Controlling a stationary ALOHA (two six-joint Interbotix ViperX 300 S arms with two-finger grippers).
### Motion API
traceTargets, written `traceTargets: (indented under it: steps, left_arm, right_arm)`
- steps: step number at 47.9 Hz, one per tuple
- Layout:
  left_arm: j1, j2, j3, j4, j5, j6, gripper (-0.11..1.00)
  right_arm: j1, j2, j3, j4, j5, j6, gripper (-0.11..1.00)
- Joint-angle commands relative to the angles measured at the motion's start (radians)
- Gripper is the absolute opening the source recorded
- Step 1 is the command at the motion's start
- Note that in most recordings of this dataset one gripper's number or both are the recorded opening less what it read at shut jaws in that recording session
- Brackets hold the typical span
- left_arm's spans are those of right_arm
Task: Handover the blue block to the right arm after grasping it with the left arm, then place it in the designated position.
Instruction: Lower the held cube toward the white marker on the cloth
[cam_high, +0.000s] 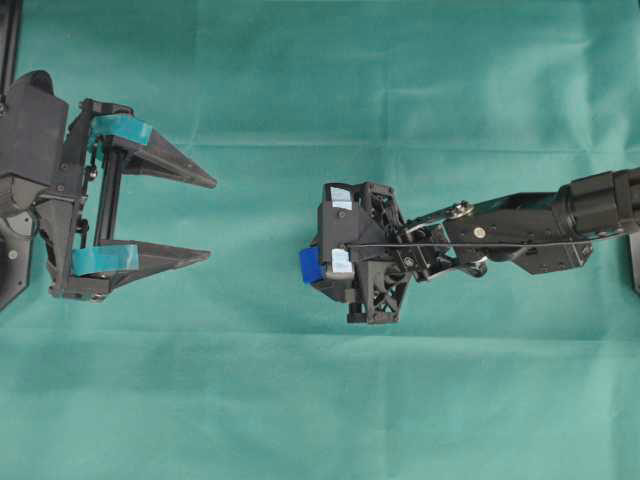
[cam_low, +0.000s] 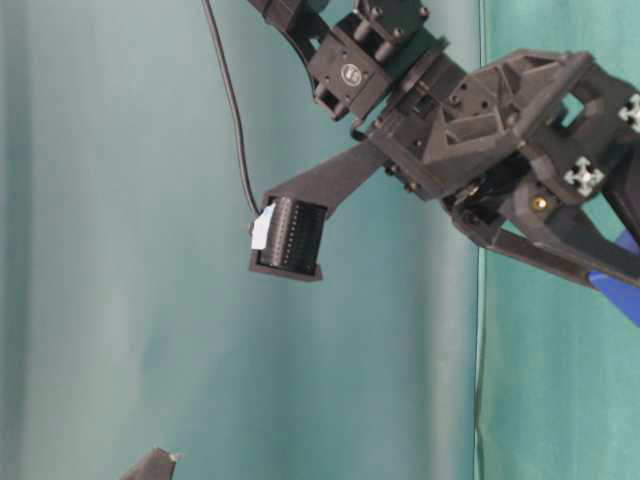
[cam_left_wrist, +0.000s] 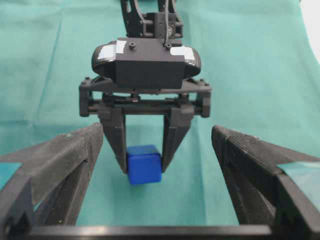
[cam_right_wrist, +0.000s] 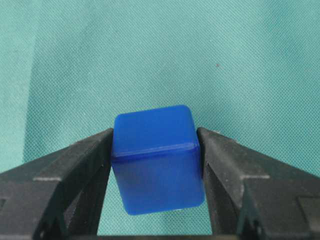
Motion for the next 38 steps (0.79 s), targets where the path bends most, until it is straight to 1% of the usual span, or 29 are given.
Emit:
traceTargets:
  steps: [1,23,36,37,38]
  left_arm:
    - [-0.005,-0.005,-0.012,0.0,-0.005,0.0,1.0]
    - [-0.003,-0.005,-0.011,0.0,-0.005,0.0,1.0]
    - [-0.003,-0.005,-0.011,-0.002,-0.005,0.0,1.0]
    - [-0.003,-0.005,-0.011,0.0,-0.006,0.0,1.0]
    - [-0.003,-0.005,-0.011,0.0,-0.005,0.0,1.0]
  right_arm:
    - [-0.002,-0.015,-0.021,0.003,-0.002,0.002,0.56]
    - [-0.002,-0.015,-0.026,0.002,-0.011,-0.002,0.56]
    - [-0.002,-0.018,-0.052,0.003,0.008,0.002,0.56]
    - [-0.002,-0.02,-0.054,0.005,0.012,0.003,0.57]
    - [-0.002,-0.021,-0.058,0.008,0.02,0.003,0.61]
